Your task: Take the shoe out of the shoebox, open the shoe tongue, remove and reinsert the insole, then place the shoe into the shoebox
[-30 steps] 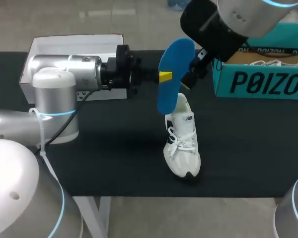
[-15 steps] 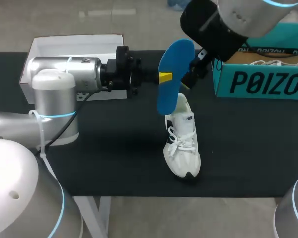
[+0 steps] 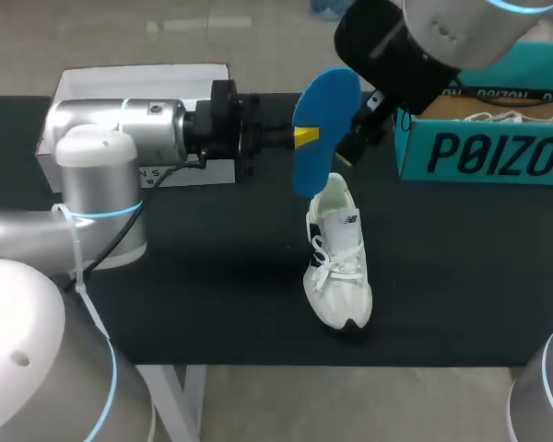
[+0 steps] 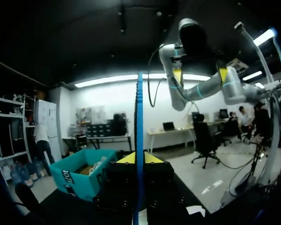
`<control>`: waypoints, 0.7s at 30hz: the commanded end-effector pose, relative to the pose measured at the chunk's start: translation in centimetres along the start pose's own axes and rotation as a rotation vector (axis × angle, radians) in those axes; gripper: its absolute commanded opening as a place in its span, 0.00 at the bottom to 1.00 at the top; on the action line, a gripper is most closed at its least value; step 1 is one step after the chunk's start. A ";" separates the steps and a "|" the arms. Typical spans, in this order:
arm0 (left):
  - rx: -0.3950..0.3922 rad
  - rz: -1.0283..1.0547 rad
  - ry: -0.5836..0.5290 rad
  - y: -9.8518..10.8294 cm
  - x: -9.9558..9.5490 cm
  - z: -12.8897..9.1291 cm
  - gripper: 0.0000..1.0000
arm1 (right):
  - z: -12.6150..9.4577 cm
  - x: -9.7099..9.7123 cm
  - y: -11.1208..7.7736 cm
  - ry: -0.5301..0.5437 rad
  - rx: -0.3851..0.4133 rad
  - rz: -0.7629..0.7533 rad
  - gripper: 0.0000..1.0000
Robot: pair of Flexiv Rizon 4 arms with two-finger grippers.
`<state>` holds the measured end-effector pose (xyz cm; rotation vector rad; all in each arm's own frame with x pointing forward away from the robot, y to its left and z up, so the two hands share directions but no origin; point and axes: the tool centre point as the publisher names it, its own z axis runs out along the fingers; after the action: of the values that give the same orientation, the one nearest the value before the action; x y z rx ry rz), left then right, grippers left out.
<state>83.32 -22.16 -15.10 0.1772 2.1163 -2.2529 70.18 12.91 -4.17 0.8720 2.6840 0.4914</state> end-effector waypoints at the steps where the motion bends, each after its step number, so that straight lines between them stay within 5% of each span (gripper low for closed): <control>1: 0.067 0.470 0.024 0.2 2.0 -0.4 0.00 | 0.1 -0.1 0.1 0.001 0.003 0.000 1.00; 10: 0.076 0.674 0.176 -0.3 3.6 -0.7 0.00 | 0.1 -0.1 0.1 0.001 0.003 0.000 1.00; 15: -0.018 0.748 0.233 -1.7 3.6 -0.7 0.00 | 0.1 -0.1 0.1 0.001 0.003 0.000 1.00; 21: -0.037 0.715 0.215 -2.7 2.8 -0.7 0.00 | 0.1 -0.1 0.1 0.001 0.003 0.000 1.00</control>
<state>79.78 -21.25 -13.37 0.9324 1.7335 -1.8566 70.18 12.91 -4.17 0.8718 2.6841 0.4913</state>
